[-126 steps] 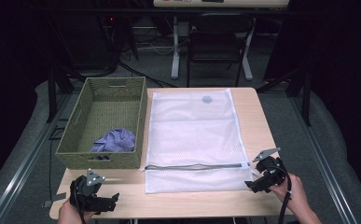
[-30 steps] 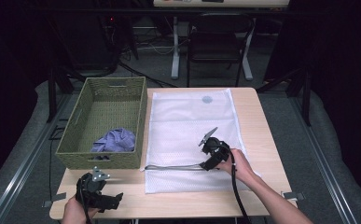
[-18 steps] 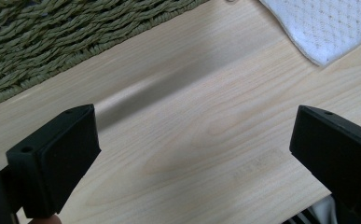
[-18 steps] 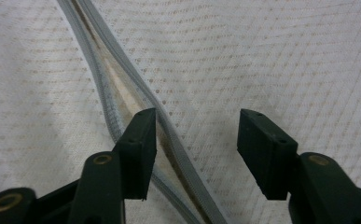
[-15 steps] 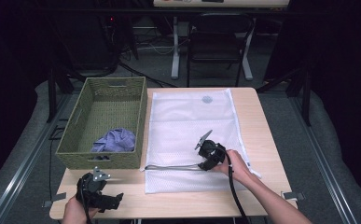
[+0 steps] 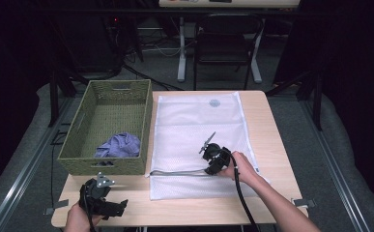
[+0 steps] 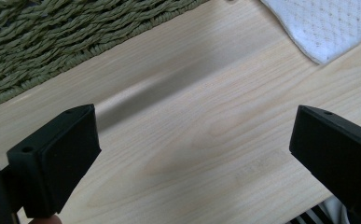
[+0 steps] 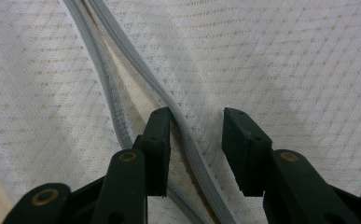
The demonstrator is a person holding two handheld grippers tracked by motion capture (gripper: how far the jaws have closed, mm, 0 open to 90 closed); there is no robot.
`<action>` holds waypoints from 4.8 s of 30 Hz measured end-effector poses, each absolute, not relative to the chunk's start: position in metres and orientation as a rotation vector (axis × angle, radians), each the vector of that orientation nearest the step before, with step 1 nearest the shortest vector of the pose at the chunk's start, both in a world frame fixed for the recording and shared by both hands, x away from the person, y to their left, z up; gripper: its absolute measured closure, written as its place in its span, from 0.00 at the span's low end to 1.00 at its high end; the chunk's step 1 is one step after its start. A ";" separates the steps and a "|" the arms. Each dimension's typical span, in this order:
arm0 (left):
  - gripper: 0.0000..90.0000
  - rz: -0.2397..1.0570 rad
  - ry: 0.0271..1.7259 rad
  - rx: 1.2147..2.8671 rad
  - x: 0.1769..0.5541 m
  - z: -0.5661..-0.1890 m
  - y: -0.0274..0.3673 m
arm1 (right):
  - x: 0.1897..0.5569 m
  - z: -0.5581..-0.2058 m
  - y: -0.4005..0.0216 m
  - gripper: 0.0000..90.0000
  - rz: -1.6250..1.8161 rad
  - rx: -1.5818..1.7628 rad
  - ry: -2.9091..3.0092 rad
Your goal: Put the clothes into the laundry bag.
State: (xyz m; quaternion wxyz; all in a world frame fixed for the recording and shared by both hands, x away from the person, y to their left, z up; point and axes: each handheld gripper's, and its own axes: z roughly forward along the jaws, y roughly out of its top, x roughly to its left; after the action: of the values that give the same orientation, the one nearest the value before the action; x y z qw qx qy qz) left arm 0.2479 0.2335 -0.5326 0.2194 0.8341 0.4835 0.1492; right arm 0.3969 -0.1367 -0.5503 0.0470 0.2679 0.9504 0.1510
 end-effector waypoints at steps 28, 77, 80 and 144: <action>0.02 0.416 1.328 2.298 0.248 -0.533 0.234 | 0.394 -0.540 -0.147 0.99 0.562 0.812 2.849; 0.02 0.389 1.332 2.277 0.248 -0.531 0.235 | 0.389 -0.509 -0.146 0.99 0.681 0.778 2.745; 0.02 0.391 1.332 2.278 0.248 -0.531 0.235 | 0.389 -0.507 -0.147 0.99 0.680 0.776 2.744; 0.03 0.249 1.535 2.285 0.430 -0.456 0.224 | 0.389 -0.492 -0.153 0.99 0.752 0.790 2.666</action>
State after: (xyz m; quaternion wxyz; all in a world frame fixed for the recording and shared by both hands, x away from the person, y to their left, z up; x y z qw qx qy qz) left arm 0.4301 0.2242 -0.4561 0.1877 0.8120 0.5455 0.0885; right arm 0.3885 -0.1529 -0.4924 0.1302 0.2720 0.9177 0.2587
